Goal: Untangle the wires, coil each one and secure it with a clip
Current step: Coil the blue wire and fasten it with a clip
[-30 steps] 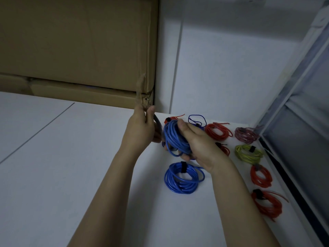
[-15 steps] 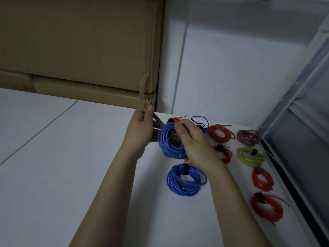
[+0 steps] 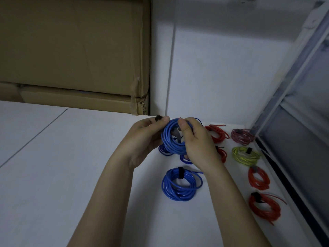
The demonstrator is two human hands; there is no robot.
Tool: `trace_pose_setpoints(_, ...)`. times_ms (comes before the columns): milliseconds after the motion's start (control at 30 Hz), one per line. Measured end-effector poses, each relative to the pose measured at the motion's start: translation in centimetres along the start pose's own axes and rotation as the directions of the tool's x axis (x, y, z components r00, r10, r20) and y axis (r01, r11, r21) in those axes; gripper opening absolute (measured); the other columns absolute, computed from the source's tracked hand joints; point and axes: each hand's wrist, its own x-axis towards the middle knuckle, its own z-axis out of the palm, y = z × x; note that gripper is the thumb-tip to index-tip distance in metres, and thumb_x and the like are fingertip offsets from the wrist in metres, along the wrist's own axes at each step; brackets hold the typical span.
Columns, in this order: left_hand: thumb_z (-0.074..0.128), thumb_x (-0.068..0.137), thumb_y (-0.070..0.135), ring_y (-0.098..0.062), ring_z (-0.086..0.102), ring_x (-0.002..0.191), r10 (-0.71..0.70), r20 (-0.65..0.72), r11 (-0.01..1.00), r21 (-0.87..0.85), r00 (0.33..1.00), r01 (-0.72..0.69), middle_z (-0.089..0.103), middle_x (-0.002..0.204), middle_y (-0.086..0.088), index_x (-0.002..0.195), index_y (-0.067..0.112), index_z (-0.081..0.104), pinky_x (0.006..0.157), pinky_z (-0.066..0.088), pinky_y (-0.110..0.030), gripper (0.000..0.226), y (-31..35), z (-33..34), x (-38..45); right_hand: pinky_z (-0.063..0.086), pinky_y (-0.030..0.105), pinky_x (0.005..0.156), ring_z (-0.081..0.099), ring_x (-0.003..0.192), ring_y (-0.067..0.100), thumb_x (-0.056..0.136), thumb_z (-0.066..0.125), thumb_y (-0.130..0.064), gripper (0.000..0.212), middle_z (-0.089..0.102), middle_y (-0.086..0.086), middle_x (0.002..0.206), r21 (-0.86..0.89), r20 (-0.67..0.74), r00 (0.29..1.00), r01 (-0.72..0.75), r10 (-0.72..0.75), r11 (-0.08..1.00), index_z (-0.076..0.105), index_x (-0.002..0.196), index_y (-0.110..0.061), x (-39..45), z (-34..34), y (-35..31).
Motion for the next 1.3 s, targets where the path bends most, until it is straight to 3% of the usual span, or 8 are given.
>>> trace_pose_setpoints(167, 0.064, 0.080, 0.016, -0.019, 0.066, 0.087, 0.028, 0.037, 0.999, 0.029, 0.999, -0.029, 0.066, 0.101, -0.020, 0.116, -0.018, 0.055, 0.080, 0.055, -0.021, 0.050, 0.0, -0.2, -0.1, 0.039, 0.024, 0.058, 0.051, 0.059, 0.000, 0.099, 0.043, -0.039, 0.025, 0.058, -0.017, 0.063, 0.010, -0.033, 0.999, 0.024, -0.023, 1.000, 0.059, 0.091, -0.021, 0.3, 0.4, 0.4)
trace_pose_setpoints(300, 0.059, 0.089, 0.002, -0.023, 0.070, 0.090, 0.102, -0.045, 0.990, 0.100, 0.994, -0.097, 0.072, 0.101, -0.018, 0.111, -0.003, 0.068, 0.080, 0.057, -0.024, 0.024, 0.0, -0.1, -0.1, 0.047, 0.027, 0.068, 0.058, 0.071, 0.003, 0.100, 0.042, -0.036, 0.025, 0.063, -0.010, 0.076, 0.009, -0.016, 0.999, 0.044, -0.044, 0.999, 0.061, 0.094, -0.020, 0.4, 0.5, 0.3)
trace_pose_setpoints(433, 0.057, 0.090, -0.002, -0.009, 0.070, 0.072, 0.211, -0.108, 0.962, 0.200, 0.972, -0.186, 0.075, 0.077, -0.001, 0.093, 0.011, 0.072, 0.065, 0.053, -0.016, 0.020, -0.1, 0.2, -0.2, 0.046, 0.016, 0.069, 0.059, 0.075, -0.003, 0.102, 0.041, -0.028, 0.020, 0.064, -0.012, 0.084, 0.075, 0.089, 0.994, 0.050, -0.056, 0.996, 0.061, 0.103, -0.024, 0.1, 0.3, 0.2)
trace_pose_setpoints(633, 0.059, 0.090, -0.002, -0.006, 0.070, 0.074, 0.297, -0.100, 0.921, 0.292, 0.950, -0.257, 0.074, 0.074, 0.007, 0.090, 0.019, 0.070, 0.068, 0.052, -0.014, 0.025, -0.2, 0.3, -0.2, 0.048, 0.027, 0.085, 0.059, 0.094, 0.003, 0.101, 0.041, -0.021, 0.024, 0.061, -0.014, 0.101, -0.037, 0.312, 0.950, 0.006, 0.006, 0.999, 0.050, 0.120, -0.032, -0.2, -1.0, 0.1)
trace_pose_setpoints(767, 0.060, 0.089, -0.003, -0.009, 0.071, 0.082, 0.299, -0.041, 0.899, 0.346, 0.953, -0.267, 0.075, 0.087, 0.001, 0.100, 0.016, 0.072, 0.073, 0.052, -0.016, 0.026, -0.5, 0.4, -0.1, 0.052, 0.033, 0.081, 0.061, 0.088, 0.005, 0.091, 0.059, -0.017, 0.023, 0.061, -0.014, 0.095, -0.117, 0.220, 0.975, 0.057, -0.030, 0.991, 0.050, 0.109, -0.030, 0.0, -1.3, 0.3)
trace_pose_setpoints(967, 0.057, 0.091, -0.002, -0.015, 0.071, 0.086, 0.266, -0.009, 0.923, 0.290, 0.964, -0.252, 0.075, 0.093, -0.008, 0.108, 0.004, 0.071, 0.075, 0.055, -0.019, 0.023, -0.5, 0.4, -0.2, 0.048, 0.029, 0.071, 0.052, 0.090, 0.005, 0.076, 0.076, -0.021, 0.047, 0.044, -0.020, 0.098, -0.329, 0.057, 0.961, 0.275, -0.272, 0.903, 0.047, 0.113, -0.028, 0.1, -1.3, 0.4)
trace_pose_setpoints(1200, 0.057, 0.091, 0.002, -0.016, 0.072, 0.083, 0.245, -0.026, 0.949, 0.209, 0.969, -0.235, 0.075, 0.088, -0.008, 0.098, 0.010, 0.073, 0.075, 0.057, -0.022, 0.019, 0.1, 0.4, -0.4, 0.049, 0.027, 0.088, 0.056, 0.101, 0.015, 0.078, 0.064, -0.014, 0.038, 0.051, -0.007, 0.115, -0.280, -0.005, 0.773, 0.608, -0.635, 0.743, 0.068, 0.115, -0.018, 0.4, -0.9, 1.3)
trace_pose_setpoints(1300, 0.056, 0.092, 0.004, -0.014, 0.071, 0.081, 0.222, -0.026, 0.959, 0.187, 0.975, -0.213, 0.075, 0.086, -0.008, 0.094, 0.012, 0.074, 0.072, 0.055, -0.019, 0.020, 0.2, 0.4, -0.6, 0.048, 0.025, 0.087, 0.058, 0.095, 0.019, 0.084, 0.059, -0.008, 0.029, 0.059, -0.002, 0.114, -0.194, -0.075, 0.733, 0.654, -0.676, 0.731, 0.071, 0.110, -0.012, 0.5, -0.4, 1.6)
